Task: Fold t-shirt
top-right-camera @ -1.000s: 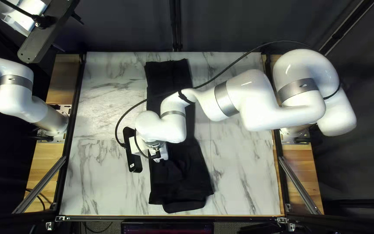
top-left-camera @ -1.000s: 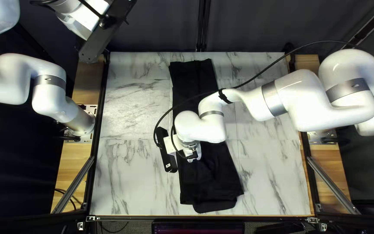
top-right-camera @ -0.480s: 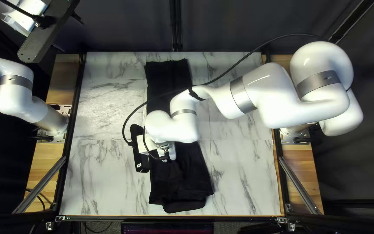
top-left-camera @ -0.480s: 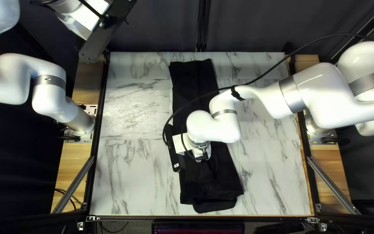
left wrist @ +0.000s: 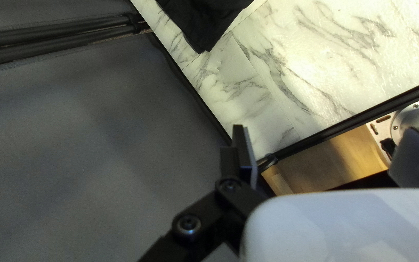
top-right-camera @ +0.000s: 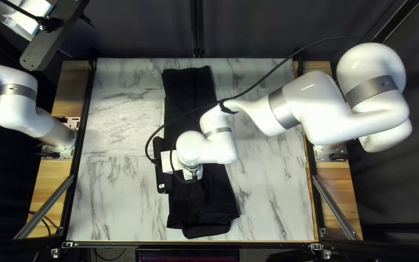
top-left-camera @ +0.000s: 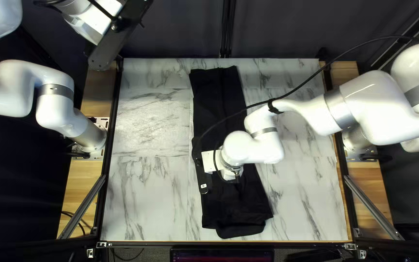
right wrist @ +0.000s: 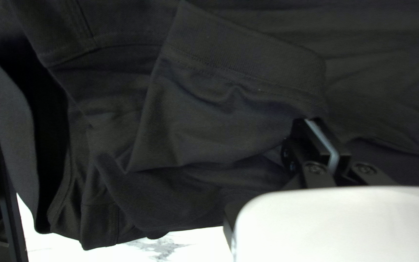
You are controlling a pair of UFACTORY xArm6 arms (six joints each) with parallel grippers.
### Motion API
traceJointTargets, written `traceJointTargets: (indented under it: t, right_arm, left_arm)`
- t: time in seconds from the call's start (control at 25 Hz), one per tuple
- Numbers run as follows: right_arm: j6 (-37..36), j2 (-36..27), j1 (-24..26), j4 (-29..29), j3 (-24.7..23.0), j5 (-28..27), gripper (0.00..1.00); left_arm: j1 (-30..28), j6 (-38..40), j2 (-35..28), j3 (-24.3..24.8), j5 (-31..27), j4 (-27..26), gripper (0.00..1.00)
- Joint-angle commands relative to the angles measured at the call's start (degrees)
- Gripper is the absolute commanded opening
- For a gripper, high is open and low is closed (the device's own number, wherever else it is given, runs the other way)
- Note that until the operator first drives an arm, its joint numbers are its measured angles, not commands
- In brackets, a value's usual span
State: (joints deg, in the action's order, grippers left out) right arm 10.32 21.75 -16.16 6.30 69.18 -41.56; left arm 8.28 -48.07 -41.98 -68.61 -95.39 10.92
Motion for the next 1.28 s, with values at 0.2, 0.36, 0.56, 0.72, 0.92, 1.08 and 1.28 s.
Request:
traceJointTargets:
  t: [0.2,0.36,0.56,0.72,0.92,1.08,1.28]
  right_arm:
    - [-4.58,0.99,1.88,-4.79,-0.70,-1.06,1.00]
    - [-0.92,0.37,0.77,-2.14,0.81,-4.79,1.00]
    - [1.83,2.43,0.22,0.89,2.95,-7.04,1.00]
    - [-2.37,5.16,1.36,-1.72,4.41,-7.40,1.00]
    - [-6.05,5.72,1.55,-3.71,5.64,-10.57,0.98]
    - [-7.42,3.02,2.42,-4.21,2.13,-10.71,0.97]
    - [-10.66,3.57,3.26,-5.40,2.57,-12.30,0.83]
  left_arm:
    - [0.00,0.00,0.00,0.00,0.00,0.00,1.00]
    - [0.00,0.00,0.00,0.00,0.00,0.00,1.00]
    - [0.00,0.00,0.00,0.00,0.00,0.00,1.00]
    - [0.00,0.00,0.00,0.00,0.00,0.00,1.00]
    - [0.00,0.00,0.00,0.00,0.00,0.00,1.00]
    - [0.00,0.00,0.00,0.00,0.00,0.00,1.00]
    - [0.00,0.00,0.00,0.00,0.00,0.00,1.00]
